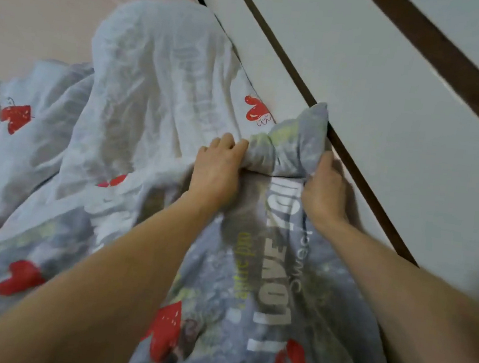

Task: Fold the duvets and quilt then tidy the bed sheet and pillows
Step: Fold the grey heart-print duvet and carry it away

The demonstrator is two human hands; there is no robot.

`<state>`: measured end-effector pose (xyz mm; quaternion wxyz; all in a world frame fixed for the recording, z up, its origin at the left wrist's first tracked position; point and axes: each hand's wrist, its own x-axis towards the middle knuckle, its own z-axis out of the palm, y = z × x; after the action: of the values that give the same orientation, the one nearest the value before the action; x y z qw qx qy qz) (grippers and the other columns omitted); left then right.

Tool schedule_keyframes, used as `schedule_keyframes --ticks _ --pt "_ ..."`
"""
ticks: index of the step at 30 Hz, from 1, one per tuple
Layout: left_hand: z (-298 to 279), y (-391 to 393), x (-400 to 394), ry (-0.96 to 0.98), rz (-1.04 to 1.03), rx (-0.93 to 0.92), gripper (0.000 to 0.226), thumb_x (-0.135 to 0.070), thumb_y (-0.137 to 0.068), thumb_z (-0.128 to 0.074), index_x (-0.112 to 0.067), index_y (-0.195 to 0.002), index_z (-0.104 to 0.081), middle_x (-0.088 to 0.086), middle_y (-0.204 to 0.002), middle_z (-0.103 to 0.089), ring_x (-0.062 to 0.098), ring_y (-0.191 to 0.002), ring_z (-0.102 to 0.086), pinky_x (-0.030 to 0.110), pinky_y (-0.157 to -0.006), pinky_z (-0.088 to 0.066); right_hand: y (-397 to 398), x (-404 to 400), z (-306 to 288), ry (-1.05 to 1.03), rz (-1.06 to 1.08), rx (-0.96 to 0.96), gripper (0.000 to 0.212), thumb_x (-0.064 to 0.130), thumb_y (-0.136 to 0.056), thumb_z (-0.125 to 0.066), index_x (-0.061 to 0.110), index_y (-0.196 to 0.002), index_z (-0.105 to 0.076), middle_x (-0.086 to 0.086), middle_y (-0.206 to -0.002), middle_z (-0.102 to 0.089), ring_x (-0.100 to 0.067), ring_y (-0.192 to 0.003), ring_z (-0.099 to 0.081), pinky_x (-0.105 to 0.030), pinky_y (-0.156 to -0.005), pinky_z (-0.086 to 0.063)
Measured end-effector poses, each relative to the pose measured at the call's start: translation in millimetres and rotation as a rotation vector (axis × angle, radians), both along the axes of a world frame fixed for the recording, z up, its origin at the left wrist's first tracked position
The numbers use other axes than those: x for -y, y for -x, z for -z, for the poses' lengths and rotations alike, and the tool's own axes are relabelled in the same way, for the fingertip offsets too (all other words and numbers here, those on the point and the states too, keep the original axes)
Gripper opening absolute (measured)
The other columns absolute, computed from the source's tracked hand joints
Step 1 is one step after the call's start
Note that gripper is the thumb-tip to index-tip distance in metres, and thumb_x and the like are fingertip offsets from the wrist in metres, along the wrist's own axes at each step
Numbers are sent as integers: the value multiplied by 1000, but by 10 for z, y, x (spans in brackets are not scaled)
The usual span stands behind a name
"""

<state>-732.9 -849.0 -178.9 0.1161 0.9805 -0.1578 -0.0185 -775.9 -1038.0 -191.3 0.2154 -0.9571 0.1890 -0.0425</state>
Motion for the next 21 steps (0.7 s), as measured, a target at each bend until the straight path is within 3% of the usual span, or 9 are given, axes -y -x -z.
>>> schedule_keyframes --ticks 2,4,5,7,9,12,14,17,21 --pt "74 -83 66 -237 -116 -83 71 -24 -90 -54 -20 -149 -16 18 -148 -25 39 -136 -26 51 -107 -25 27 41 93 130 -108 -68 70 17 -89 -58 7 -147 -19 -22 -142 -33 -37 -128 -39 -40 -100 -38" --pt "293 31 -55 -336 -141 -180 73 -44 -98 -36 -24 -153 7 13 -160 6 37 -146 5 56 -115 -2 92 -13 245 231 -345 -127 77 35 -94 -47 18 -153 -2 -16 -158 -7 -34 -145 -11 -43 -116 -17" --pt "387 121 -140 -378 -80 -254 71 -52 -98 -28 -25 -153 9 8 -161 11 34 -147 10 55 -116 2 104 -52 333 228 -482 -213 72 42 -97 -39 24 -153 2 -10 -160 3 -30 -147 1 -44 -118 -7" --pt "414 261 -354 -428 -1 -484 72 -60 -96 -24 -26 -154 4 1 -162 7 28 -148 6 51 -118 -3 58 -104 448 151 -635 -581 65 51 -99 -27 30 -153 4 -4 -160 11 -24 -147 11 -45 -118 3" --pt "233 238 -483 -477 45 -495 72 -58 -96 -30 -23 -154 -7 2 -161 -7 27 -148 -6 49 -118 -8 -79 -144 362 44 -595 -748 62 51 -100 -25 23 -153 -9 -9 -160 -5 -29 -147 -5 -49 -117 -8" --pt "-310 136 -535 -384 21 -460 59 -52 -98 -36 -19 -147 -31 5 -149 -38 27 -136 -36 45 -111 -27 -258 -344 -67 26 -547 -519 49 41 -101 -33 8 -136 -41 -18 -134 -50 -36 -121 -47 -45 -100 -39" --pt "-727 180 -615 -246 -55 -545 50 -49 -99 -39 -21 -140 -41 6 -140 -49 28 -125 -48 41 -103 -40 -248 -518 -372 -15 -572 -442 35 33 -100 -38 7 -119 -51 -16 -115 -58 -36 -106 -54 -42 -89 -45" --pt "-1359 452 -1042 -145 -187 -527 41 -45 -98 -42 -23 -131 -51 4 -130 -57 27 -119 -52 36 -95 -43 -133 -933 -841 -28 -650 -461 21 26 -96 -42 11 -90 -55 -10 -92 -60 -32 -91 -57 -35 -73 -44" --pt "-2136 1116 -2003 -201 -382 -443 39 -42 -99 -41 -22 -131 -53 2 -130 -58 26 -118 -53 34 -91 -43 123 -1940 -1474 2 -866 -377 19 23 -94 -46 11 -91 -60 -10 -97 -65 -31 -93 -59 -34 -73 -44"
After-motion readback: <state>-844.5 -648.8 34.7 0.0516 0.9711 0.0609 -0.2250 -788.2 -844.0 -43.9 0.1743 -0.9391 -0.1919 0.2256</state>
